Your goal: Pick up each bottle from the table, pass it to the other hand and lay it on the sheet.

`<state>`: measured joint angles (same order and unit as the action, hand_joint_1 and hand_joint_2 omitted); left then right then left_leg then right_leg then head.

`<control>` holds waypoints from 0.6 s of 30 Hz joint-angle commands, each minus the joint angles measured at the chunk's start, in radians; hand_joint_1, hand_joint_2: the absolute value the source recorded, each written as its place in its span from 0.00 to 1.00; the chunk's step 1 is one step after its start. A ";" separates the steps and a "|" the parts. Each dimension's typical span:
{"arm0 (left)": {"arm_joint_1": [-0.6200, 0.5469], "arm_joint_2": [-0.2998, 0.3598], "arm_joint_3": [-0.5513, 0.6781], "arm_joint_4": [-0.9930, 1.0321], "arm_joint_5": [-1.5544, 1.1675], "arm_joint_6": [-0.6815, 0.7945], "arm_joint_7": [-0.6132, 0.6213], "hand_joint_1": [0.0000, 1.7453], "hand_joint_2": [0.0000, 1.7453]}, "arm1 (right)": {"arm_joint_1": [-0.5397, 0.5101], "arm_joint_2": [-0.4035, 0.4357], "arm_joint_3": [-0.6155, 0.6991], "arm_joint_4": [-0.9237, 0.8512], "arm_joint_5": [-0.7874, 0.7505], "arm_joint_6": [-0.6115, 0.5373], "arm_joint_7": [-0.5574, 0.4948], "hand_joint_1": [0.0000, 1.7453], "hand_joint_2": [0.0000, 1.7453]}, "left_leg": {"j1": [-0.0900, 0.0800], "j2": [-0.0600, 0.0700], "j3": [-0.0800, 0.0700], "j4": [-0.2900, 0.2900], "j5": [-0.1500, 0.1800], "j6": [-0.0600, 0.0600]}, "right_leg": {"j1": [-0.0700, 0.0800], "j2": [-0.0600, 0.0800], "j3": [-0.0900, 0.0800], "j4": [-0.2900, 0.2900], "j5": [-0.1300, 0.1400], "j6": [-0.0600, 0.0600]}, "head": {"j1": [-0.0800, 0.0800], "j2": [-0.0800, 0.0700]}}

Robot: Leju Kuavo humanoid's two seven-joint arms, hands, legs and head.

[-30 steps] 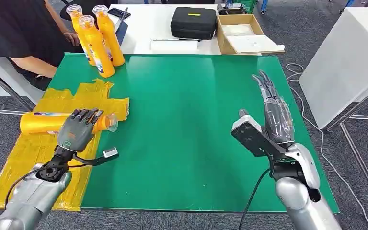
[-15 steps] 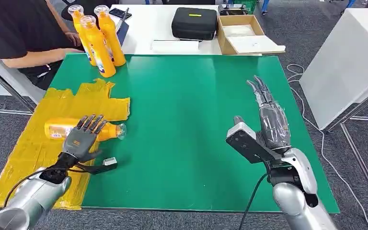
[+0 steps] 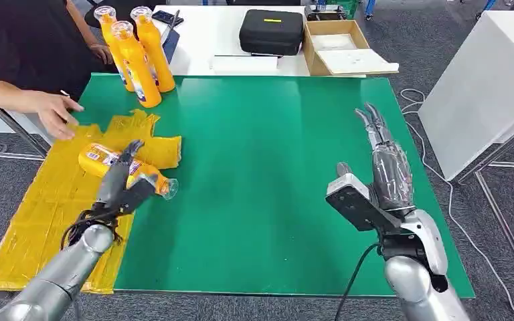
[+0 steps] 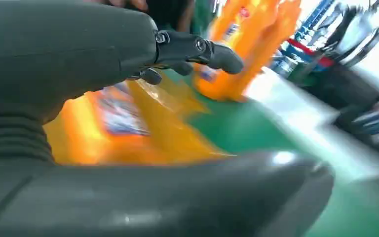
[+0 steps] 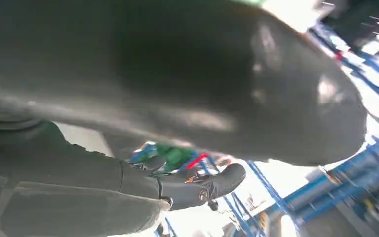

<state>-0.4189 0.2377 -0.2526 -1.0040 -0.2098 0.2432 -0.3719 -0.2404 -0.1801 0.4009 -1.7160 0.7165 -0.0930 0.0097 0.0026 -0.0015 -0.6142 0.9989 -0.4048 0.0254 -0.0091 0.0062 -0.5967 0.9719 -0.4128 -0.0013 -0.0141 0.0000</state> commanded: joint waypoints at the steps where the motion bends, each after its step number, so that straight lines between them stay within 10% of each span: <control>1: 0.021 -0.029 0.053 -0.460 0.485 -0.095 -0.012 0.00 0.00 | -0.063 0.131 0.024 0.317 -0.119 -0.105 -0.156 0.00 0.00 | 0.002 0.003 0.001 0.000 -0.001 -0.001 | 0.002 0.002 0.002 -0.001 0.000 -0.001 | 0.000 0.000; 18: -0.033 -0.181 -0.119 -0.247 0.546 -0.044 -0.001 0.00 0.00 | -0.179 0.291 0.083 0.425 -0.237 -0.091 -0.207 0.00 0.00 | 0.001 -0.001 0.003 0.000 0.000 -0.002 | 0.001 -0.002 0.003 0.000 0.000 0.000 | 0.000 0.000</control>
